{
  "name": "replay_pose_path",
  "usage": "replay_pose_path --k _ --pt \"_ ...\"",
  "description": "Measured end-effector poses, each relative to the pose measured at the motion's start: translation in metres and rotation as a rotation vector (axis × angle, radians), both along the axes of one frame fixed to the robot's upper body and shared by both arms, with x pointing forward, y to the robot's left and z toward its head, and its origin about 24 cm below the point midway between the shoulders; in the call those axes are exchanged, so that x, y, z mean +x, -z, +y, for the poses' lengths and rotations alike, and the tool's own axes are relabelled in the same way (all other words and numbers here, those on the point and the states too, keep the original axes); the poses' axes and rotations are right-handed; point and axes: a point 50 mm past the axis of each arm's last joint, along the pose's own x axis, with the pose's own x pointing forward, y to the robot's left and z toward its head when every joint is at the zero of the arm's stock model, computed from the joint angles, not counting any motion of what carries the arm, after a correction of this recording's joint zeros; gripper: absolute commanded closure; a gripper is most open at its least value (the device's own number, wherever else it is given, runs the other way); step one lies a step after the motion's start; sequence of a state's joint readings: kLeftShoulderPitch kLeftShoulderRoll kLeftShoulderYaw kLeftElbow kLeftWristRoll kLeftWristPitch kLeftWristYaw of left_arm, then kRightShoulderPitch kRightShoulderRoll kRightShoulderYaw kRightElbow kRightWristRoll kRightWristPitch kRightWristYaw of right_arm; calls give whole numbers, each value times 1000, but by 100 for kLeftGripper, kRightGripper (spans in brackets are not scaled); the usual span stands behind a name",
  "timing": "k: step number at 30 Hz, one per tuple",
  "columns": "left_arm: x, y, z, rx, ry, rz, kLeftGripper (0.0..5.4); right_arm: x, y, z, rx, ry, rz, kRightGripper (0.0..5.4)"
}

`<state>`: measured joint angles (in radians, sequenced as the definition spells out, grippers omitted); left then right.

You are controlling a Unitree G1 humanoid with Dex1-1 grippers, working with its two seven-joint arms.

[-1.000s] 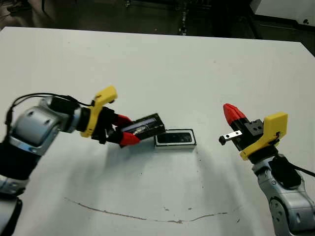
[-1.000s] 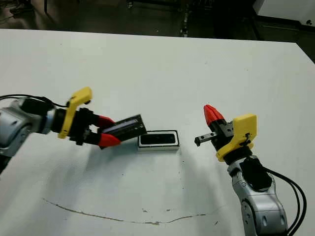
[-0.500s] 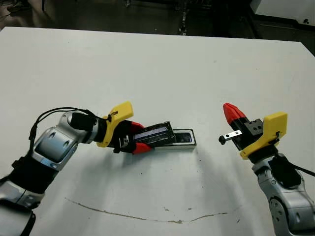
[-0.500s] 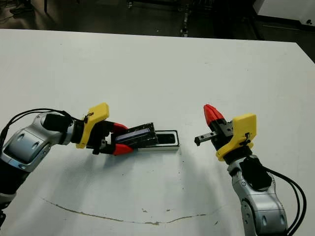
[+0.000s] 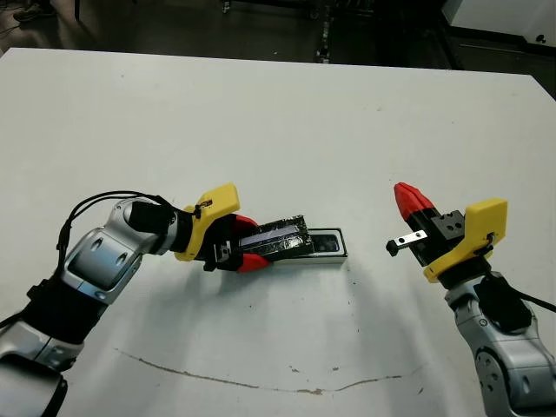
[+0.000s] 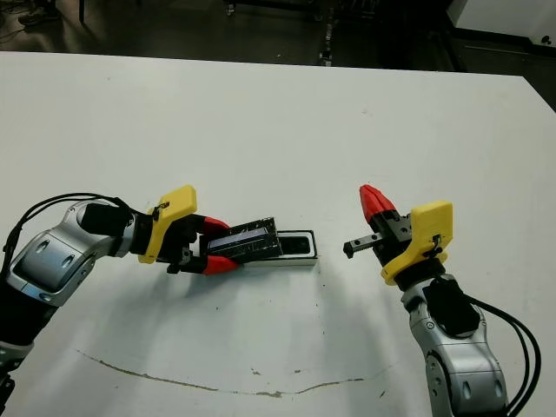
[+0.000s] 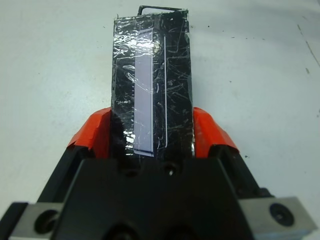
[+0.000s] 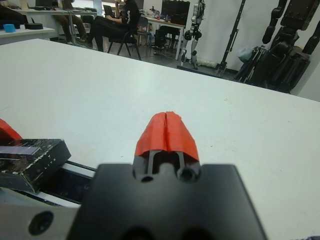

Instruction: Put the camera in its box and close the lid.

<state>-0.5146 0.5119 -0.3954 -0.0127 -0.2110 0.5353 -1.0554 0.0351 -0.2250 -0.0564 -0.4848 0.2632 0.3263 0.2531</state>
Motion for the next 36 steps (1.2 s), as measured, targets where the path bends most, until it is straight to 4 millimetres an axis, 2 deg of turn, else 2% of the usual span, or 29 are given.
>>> replay_pose_path --k 24,36 --pt "4 1 -22 41 62 -55 224 0 1 0 0 1 0 540" --pt "10 6 -43 47 91 -54 224 0 1 0 1 -2 3 540"
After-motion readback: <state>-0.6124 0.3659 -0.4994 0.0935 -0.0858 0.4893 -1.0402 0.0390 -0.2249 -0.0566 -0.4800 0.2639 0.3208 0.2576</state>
